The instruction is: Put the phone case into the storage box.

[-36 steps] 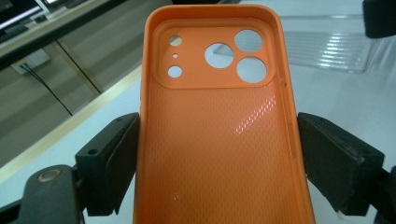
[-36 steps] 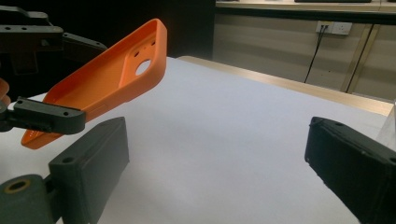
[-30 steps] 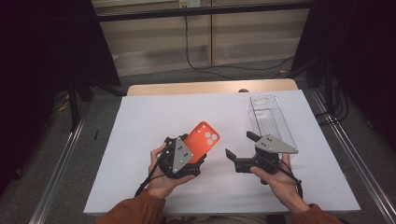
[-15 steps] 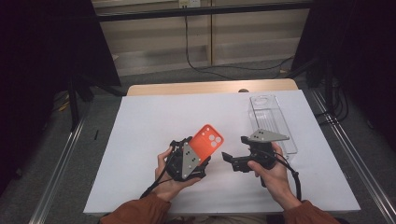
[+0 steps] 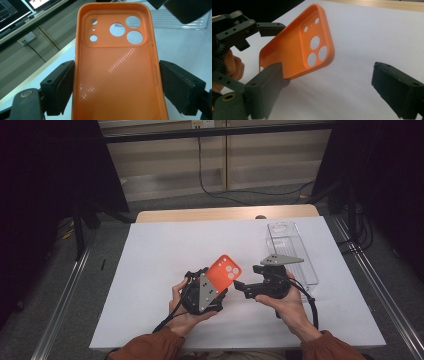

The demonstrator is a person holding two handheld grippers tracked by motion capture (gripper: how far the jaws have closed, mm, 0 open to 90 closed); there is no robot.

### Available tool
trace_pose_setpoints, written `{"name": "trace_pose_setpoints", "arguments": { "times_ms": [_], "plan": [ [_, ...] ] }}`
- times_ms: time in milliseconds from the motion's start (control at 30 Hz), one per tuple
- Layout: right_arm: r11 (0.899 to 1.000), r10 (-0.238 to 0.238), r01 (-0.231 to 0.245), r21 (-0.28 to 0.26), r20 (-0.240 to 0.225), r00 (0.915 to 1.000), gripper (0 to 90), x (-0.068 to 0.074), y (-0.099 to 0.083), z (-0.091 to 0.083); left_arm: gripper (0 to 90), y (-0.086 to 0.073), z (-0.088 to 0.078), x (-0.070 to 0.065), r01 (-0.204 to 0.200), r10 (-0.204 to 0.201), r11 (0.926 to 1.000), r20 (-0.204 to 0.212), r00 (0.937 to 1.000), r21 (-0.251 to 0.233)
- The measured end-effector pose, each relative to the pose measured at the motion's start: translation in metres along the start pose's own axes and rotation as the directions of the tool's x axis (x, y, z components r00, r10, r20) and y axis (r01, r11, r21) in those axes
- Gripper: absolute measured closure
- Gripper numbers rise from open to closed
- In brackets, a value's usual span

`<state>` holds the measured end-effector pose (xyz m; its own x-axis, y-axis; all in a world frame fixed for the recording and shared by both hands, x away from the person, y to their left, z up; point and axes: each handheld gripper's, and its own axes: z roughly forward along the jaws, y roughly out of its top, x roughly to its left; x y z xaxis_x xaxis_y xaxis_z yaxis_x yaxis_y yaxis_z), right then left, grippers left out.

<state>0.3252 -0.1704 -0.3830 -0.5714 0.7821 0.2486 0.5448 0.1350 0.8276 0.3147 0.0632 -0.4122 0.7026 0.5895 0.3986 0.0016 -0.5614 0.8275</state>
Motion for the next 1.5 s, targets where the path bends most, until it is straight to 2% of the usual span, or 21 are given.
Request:
{"name": "trace_pose_setpoints", "arguments": {
  "times_ms": [33,100,167,233,333,400,533,800,900,967,1100,1267,1400,1500],
  "plan": [
    [1.000,0.014,-0.014,0.002,-0.001,0.9999,11.4,0.000,0.002,0.000,16.5,0.000,0.000,0.000,0.000,0.000,1.0000,-0.002,1.0000,0.000],
    [1.000,0.012,-0.012,0.000,0.014,0.9998,19.1,0.000,0.004,0.000,16.5,0.000,0.000,0.000,0.002,-0.002,1.0000,-0.005,1.0000,-0.005],
    [1.000,0.010,-0.011,0.005,0.056,0.9984,25.0,0.003,0.006,-0.001,16.5,0.000,0.000,0.000,-0.004,0.004,1.0000,-0.008,1.0000,-0.002],
    [1.000,0.024,-0.025,0.012,0.072,0.9971,30.4,0.004,0.008,-0.002,16.5,0.000,0.001,0.000,0.002,-0.002,1.0000,-0.005,1.0000,0.001],
    [0.997,0.073,-0.076,0.034,0.062,0.9954,36.7,0.005,0.011,-0.001,16.5,0.000,0.001,0.000,0.003,-0.003,1.0000,-0.008,1.0000,-0.002],
    [0.991,0.119,-0.122,0.050,0.059,0.9911,40.5,0.003,0.012,0.001,16.5,0.000,0.001,0.001,0.003,-0.003,1.0000,-0.012,0.9999,-0.003],
    [0.982,0.165,-0.170,0.083,0.059,0.9845,44.5,0.001,0.015,0.003,16.5,0.000,0.002,0.000,-0.001,0.001,1.0000,-0.014,0.9999,-0.002],
    [0.973,0.197,-0.200,0.113,0.044,0.9795,51.1,0.003,0.018,0.010,16.5,0.000,0.002,-0.002,-0.015,0.015,0.9999,-0.012,0.9998,-0.003],
    [0.972,0.195,-0.199,0.125,0.043,0.9799,58.5,0.004,0.018,0.012,16.5,0.000,0.001,-0.004,-0.028,0.028,0.9996,-0.010,0.9996,-0.001],
    [0.971,0.202,-0.204,0.129,0.025,0.9791,65.9,0.004,0.017,0.013,16.5,0.000,0.002,-0.005,-0.025,0.025,0.9997,-0.008,0.9997,-0.004],
    [0.967,0.219,-0.219,0.129,0.016,0.9756,67.2,0.003,0.017,0.013,16.5,0.000,0.002,-0.005,-0.026,0.026,0.9996,-0.008,0.9996,-0.007],
    [0.958,0.258,-0.255,0.130,-0.006,0.9662,70.3,-0.001,0.016,0.014,16.5,-0.001,0.003,-0.006,-0.026,0.026,0.9997,-0.011,0.9996,-0.002],
    [0.946,0.299,-0.294,0.133,-0.021,0.9540,73.7,-0.004,0.015,0.013,16.4,-0.001,0.005,-0.007,-0.031,0.031,0.9995,-0.015,0.9994,-0.002],
    [0.944,0.309,-0.304,0.129,-0.023,0.9507,74.8,-0.005,0.015,0.012,16.3,-0.002,0.007,-0.008,-0.032,0.032,0.9995,-0.022,0.9993,0.000]
  ]
}}
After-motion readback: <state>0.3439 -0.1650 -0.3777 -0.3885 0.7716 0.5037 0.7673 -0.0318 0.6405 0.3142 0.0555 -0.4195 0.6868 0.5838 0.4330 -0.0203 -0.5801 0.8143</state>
